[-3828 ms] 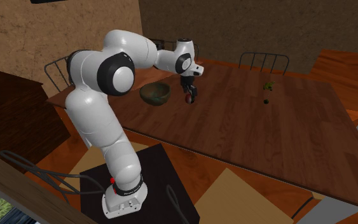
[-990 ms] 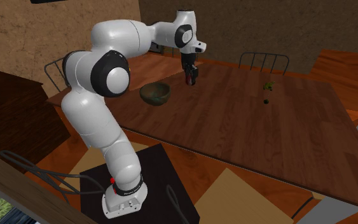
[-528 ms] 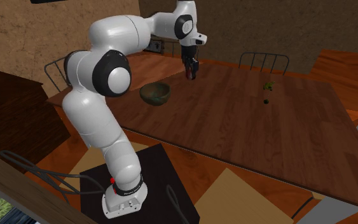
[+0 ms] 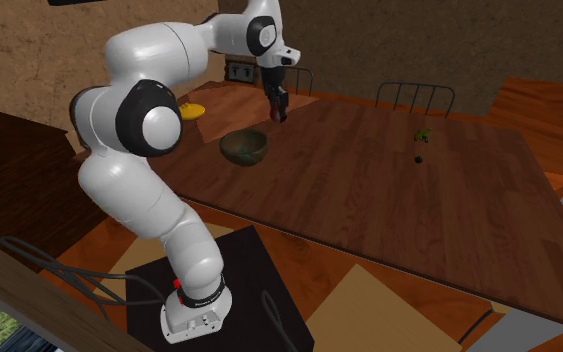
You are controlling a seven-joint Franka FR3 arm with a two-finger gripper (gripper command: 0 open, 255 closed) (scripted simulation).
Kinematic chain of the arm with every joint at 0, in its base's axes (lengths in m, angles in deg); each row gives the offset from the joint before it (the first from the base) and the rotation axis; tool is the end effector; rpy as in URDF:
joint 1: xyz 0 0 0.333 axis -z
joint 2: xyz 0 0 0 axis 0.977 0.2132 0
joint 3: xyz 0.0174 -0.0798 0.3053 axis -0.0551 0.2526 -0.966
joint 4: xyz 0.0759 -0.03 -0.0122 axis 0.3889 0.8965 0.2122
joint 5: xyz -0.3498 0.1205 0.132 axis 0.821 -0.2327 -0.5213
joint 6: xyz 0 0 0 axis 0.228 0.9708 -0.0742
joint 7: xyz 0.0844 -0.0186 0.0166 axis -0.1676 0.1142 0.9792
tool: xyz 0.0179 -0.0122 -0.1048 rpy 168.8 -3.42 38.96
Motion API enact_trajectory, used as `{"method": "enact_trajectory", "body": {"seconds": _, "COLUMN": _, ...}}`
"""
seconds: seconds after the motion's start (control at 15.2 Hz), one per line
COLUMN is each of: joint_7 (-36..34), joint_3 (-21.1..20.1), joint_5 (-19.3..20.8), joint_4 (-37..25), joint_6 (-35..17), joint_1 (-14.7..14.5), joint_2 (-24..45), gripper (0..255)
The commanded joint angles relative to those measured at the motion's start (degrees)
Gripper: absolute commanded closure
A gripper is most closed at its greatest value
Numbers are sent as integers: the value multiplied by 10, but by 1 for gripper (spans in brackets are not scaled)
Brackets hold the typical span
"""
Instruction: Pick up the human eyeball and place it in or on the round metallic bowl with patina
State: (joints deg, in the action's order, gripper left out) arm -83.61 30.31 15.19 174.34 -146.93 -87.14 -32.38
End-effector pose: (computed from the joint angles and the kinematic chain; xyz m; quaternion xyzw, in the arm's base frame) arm 0.3773 0.3011 0.6306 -0.9975 -0.0102 -0.0682 0.0124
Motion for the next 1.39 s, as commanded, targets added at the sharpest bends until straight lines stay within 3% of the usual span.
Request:
{"method": "enact_trajectory", "body": {"seconds": 0.0, "joint_7": -18, "joint_3": -10, "joint_5": -11, "joint_4": 16, "joint_6": 7, "joint_1": -11, "joint_2": -25, "gripper": 255}}
{"method": "enact_trajectory", "body": {"seconds": 0.46, "joint_7": -88, "joint_3": -53, "joint_5": -47, "joint_4": 43, "joint_6": 38, "joint_1": -48, "joint_2": -92, "gripper": 255}}
{"method": "enact_trajectory", "body": {"seconds": 1.32, "joint_7": -85, "joint_3": -63, "joint_5": -60, "joint_4": 156, "joint_6": -59, "joint_1": -57, "joint_2": -109, "gripper": 255}}
